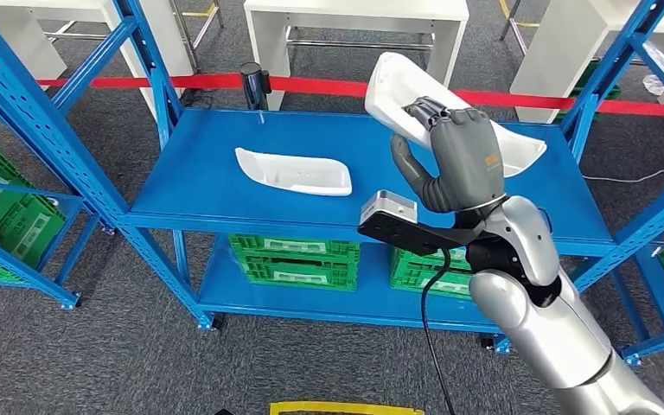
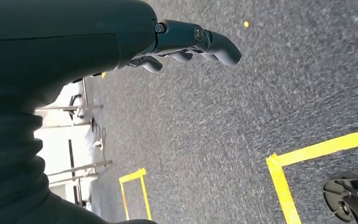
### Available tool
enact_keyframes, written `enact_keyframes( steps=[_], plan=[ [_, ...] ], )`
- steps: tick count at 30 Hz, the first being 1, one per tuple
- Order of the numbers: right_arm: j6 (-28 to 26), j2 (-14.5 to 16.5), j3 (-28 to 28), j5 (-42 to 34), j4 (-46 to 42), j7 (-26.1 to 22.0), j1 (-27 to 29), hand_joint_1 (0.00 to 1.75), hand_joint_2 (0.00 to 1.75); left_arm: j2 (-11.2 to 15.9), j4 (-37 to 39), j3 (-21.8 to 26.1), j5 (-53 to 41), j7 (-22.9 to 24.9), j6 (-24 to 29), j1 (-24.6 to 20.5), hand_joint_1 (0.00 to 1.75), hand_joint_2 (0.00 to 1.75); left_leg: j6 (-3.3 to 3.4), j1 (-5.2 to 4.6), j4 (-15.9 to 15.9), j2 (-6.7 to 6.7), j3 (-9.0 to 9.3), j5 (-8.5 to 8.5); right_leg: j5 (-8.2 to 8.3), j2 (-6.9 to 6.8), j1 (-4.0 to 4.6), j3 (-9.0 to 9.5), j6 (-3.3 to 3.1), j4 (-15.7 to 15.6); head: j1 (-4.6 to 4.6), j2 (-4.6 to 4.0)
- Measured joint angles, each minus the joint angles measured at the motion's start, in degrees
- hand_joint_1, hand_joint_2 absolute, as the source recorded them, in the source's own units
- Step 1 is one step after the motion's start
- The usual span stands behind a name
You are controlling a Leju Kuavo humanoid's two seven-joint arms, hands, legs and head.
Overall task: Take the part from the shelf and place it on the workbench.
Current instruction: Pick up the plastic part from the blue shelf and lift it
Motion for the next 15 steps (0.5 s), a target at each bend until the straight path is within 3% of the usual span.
enact_keyframes(
  steps=[2,5,6,7,9,10,11,12,13,14,15],
  plan=[
    [-0.35,0.12,0.41,-1.04,0.42,-0.43,-0.43,1.75,1.75,-0.02,0.02,0.22,0.11,-0.17,0.13,0.12,0.0,1.75,-0.65,-0.05,0.5,0.01,-0.64,0.51,-0.04,0.03,0.36,2.52,-0.6,-4.22,-0.03,0.0],
    [-1.38,0.13,0.83,-3.51,0.87,-2.4,-0.39,1.75,1.75,0.03,0.04,0.25,-0.42,-0.33,-0.03,0.28,0.0,1.75,-1.82,0.08,0.45,-0.08,-1.04,1.23,0.95,-0.03,0.45,2.0,-1.63,-4.95,-0.06,0.0],
    [-1.75,0.09,0.93,-4.6,0.93,-3.34,-0.2,1.75,1.75,0.07,0.05,0.25,-0.66,-0.37,-0.16,0.31,0.0,1.75,-2.18,0.15,1.01,-0.12,-1.48,0.38,1.59,-0.1,0.33,1.61,-2.01,-5.19,-0.12,0.0],
    [-2.11,0.03,0.97,-5.83,0.97,-4.31,0.11,1.75,1.75,0.11,0.07,0.24,-0.82,-0.4,-0.32,0.34,0.0,1.75,-2.52,0.23,2.45,-0.16,-2.14,-1.34,2.27,-0.16,0.16,1.09,-2.34,-5.42,-0.22,0.0],
    [-2.8,-0.02,0.8,-8.88,0.99,-6.53,1.36,1.75,1.75,0.13,0.09,0.24,-1.21,-0.43,-0.63,0.31,0.0,1.75,-3.08,0.44,8.55,-0.14,-3.97,-6.62,3.48,-0.21,0.04,-0.28,-2.62,-5.54,-0.44,0.0],
    [-3.01,-0.04,0.56,-10.85,0.96,-8.04,2.37,1.75,1.75,0.14,0.09,0.24,-1.37,-0.42,-0.72,0.28,0.0,1.75,-3.32,0.55,12.05,-0.14,-4.65,-8.57,4.09,-0.22,0.02,-1.06,-2.6,-5.53,-0.51,0.0],
    [-3.1,-0.04,0.24,-12.99,0.86,-9.89,3.58,1.75,1.75,0.16,0.09,0.24,-1.5,-0.39,-0.72,0.25,0.0,1.75,-3.51,0.64,14.64,-0.14,-4.79,-9.38,4.71,-0.25,0.01,-1.87,-2.51,-5.51,-0.55,0.0],
    [-2.99,-0.04,-0.19,-15.23,0.67,-11.95,4.82,1.75,1.75,0.19,0.08,0.24,-1.57,-0.36,-0.6,0.23,0.0,1.75,-3.62,0.71,15.44,-0.13,-4.07,-8.92,5.32,-0.28,-0.03,-2.64,-2.37,-5.49,-0.57,0.0],
    [-2.6,-0.03,-0.71,-17.74,0.32,-14.32,6.05,1.75,1.75,0.21,0.07,0.24,-1.55,-0.34,-0.45,0.2,0.0,1.75,-3.68,0.78,14.22,-0.13,-2.33,-7.58,5.94,-0.31,-0.09,-3.4,-2.18,-5.48,-0.58,0.0],
    [-2.03,-0.03,-1.25,-20.04,-0.17,-16.6,7.16,1.75,1.75,0.24,0.06,0.24,-1.46,-0.36,-0.3,0.17,0.0,1.75,-3.68,0.87,11.16,-0.14,0.33,-6.16,6.52,-0.32,-0.16,-4.06,-1.94,-5.45,-0.6,0.0],
    [-1.35,0.02,-1.84,-22.28,-0.86,-18.92,8.19,1.75,1.75,0.26,0.04,0.24,-1.32,-0.43,-0.19,0.08,0.0,1.75,-3.6,0.87,6.98,-0.2,3.47,-5.79,7.07,-0.3,-0.2,-4.63,-1.63,-5.42,-0.63,0.0]
  ],
)
